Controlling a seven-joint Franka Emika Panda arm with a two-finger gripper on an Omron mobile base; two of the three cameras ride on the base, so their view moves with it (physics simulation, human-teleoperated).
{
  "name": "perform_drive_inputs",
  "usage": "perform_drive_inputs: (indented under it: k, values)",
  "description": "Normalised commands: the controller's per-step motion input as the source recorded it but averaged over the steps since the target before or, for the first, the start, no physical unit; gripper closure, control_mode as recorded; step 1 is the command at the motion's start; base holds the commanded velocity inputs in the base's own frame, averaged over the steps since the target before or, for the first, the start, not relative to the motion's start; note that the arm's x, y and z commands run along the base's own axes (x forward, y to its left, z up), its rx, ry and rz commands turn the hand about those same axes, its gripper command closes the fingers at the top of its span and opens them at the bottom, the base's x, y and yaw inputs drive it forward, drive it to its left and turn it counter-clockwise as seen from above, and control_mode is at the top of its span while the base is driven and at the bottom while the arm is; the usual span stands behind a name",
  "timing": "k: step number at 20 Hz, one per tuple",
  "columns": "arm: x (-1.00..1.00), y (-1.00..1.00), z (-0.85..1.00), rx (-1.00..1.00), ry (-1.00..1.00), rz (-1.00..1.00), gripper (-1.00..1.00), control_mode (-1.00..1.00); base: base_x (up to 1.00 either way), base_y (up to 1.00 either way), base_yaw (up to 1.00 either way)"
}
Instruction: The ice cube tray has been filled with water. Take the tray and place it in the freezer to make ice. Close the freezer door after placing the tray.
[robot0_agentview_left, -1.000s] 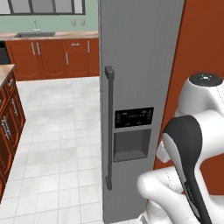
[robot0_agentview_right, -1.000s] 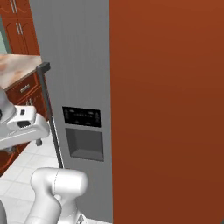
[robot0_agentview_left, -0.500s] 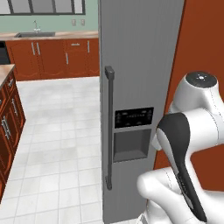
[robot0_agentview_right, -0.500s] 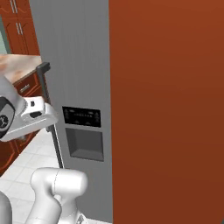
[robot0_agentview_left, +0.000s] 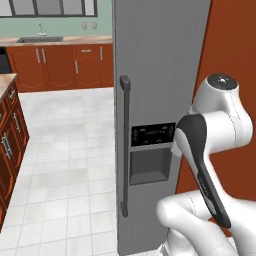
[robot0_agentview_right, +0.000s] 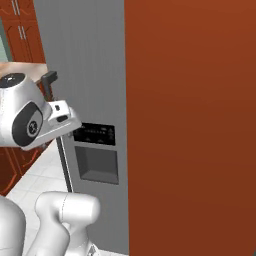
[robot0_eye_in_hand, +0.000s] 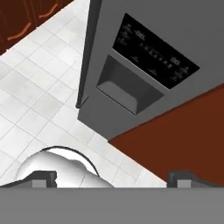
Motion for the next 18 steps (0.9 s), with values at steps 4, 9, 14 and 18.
perform_drive_inputs:
  k: [4,9,14,18]
  values:
    - [0.54,0.00,-0.08,0.00,0.00,0.15,-1.00,-1.00,0.00,0.00,0.00]
    - [0.50,0.00,-0.11,0.00,0.00,0.18,-1.00,-1.00,0.00,0.00,0.00]
    - [0.59,0.00,-0.20,0.00,-0.01,0.16,-1.00,-1.00,0.00,0.00,0.00]
    - [0.59,0.00,-0.24,0.00,-0.10,0.09,-1.00,-1.00,0.00,0.00,0.00]
